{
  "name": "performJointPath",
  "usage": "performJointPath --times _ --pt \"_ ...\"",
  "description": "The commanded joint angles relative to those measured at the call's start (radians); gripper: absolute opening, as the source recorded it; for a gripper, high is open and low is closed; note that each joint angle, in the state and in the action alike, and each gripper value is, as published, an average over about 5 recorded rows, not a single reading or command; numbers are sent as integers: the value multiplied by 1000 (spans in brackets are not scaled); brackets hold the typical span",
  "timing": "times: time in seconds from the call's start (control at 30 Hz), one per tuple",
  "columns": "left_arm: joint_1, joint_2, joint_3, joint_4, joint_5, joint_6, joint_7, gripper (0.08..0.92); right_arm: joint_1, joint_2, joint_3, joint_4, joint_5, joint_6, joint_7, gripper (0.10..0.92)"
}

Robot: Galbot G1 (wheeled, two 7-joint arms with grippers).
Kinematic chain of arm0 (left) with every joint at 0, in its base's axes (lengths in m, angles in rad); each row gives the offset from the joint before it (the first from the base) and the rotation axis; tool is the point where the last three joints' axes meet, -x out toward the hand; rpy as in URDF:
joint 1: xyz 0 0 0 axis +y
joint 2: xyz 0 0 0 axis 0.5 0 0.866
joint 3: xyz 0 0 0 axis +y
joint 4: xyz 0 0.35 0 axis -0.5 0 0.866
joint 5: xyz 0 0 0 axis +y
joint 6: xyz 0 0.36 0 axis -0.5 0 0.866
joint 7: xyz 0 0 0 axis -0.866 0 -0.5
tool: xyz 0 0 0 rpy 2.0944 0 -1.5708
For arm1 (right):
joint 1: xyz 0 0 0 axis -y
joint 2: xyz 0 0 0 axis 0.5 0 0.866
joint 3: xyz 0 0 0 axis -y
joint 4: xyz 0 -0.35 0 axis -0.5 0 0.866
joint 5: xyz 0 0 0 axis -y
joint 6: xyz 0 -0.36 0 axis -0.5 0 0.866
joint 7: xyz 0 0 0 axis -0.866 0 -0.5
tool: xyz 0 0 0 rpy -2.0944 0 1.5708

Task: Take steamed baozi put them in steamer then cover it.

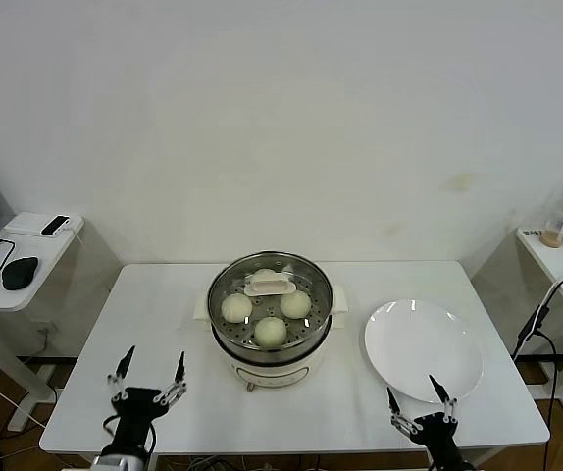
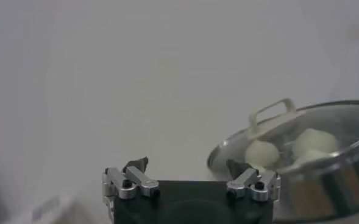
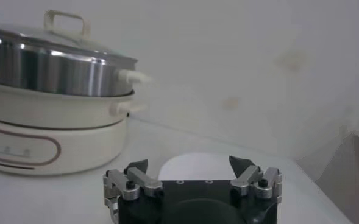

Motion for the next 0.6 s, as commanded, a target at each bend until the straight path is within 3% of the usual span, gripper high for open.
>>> performJointPath --times 0.03,0.6 --pt "124 -2 -54 24 -227 -73 -31 823 -84 -44 -2 90 139 -75 17 823" --pt "134 -28 -29 4 -190 -74 -2 823 -95 -40 -18 138 125 -139 76 823"
